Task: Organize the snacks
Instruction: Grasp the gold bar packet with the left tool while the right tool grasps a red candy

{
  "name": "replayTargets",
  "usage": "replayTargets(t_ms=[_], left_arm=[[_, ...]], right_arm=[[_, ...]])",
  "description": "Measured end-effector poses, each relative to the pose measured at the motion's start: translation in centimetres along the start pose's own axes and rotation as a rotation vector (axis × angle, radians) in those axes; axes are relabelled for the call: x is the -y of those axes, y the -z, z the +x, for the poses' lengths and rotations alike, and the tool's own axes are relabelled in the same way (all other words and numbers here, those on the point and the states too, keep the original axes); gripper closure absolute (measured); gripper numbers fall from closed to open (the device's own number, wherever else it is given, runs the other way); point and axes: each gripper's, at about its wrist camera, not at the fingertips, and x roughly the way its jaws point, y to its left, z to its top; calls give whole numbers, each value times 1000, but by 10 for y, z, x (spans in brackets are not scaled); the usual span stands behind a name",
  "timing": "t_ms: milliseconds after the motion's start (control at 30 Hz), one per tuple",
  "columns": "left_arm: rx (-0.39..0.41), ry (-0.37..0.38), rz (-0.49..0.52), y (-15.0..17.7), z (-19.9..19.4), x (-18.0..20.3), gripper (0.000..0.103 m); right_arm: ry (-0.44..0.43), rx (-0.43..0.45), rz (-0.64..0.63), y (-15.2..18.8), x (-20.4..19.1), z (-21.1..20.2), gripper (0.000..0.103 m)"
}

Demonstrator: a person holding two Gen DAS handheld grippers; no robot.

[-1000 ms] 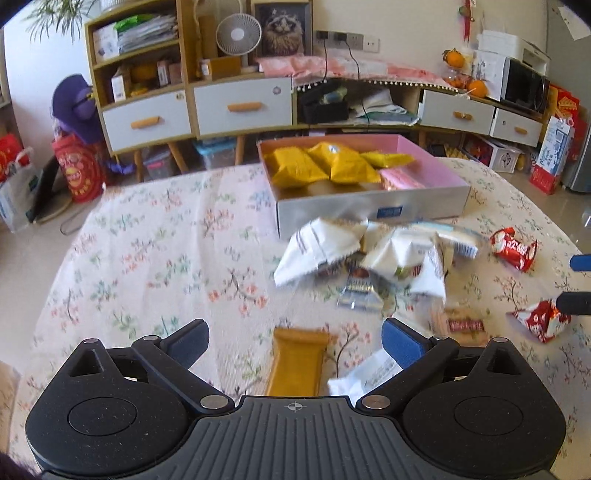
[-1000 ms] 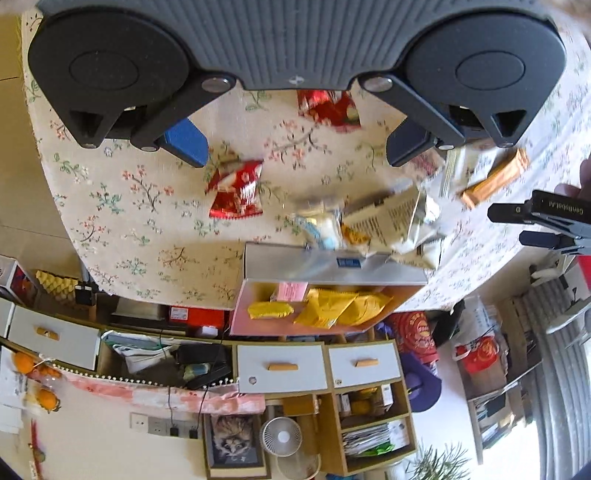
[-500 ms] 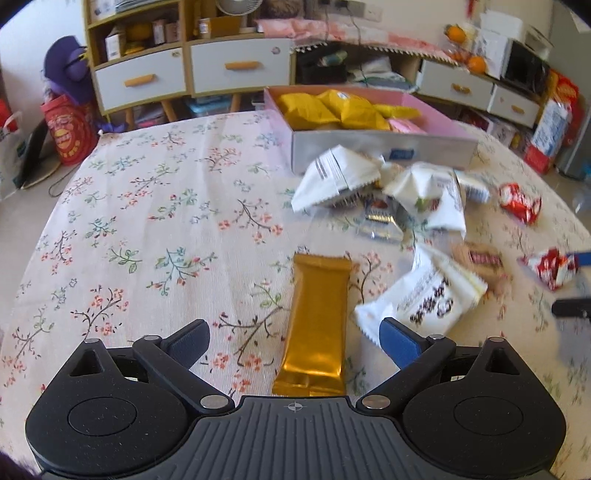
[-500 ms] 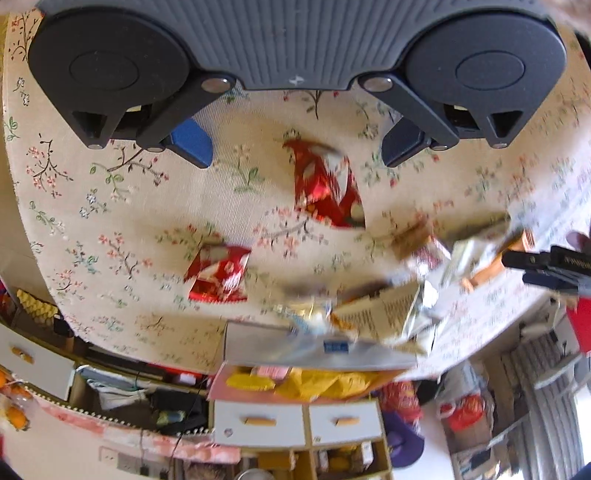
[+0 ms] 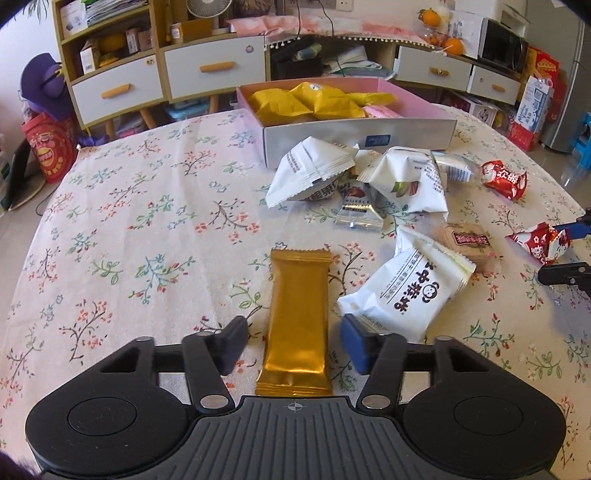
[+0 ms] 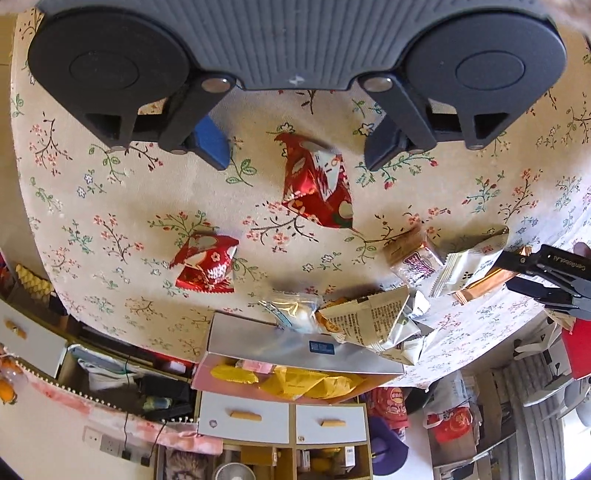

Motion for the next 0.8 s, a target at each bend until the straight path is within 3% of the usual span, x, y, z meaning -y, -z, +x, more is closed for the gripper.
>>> replayTargets(t_ms=[233, 367, 800], left_arm=[[5, -5, 24, -4, 1, 8, 71], [3, -11, 44, -5, 1, 12, 76], [6, -28, 41, -9, 0, 15, 77]], right_arm=[[-2, 13, -18, -4, -4, 1, 43], [-4, 21, -24, -5, -5, 0, 46], [-24, 35, -39, -9, -9, -2, 69]])
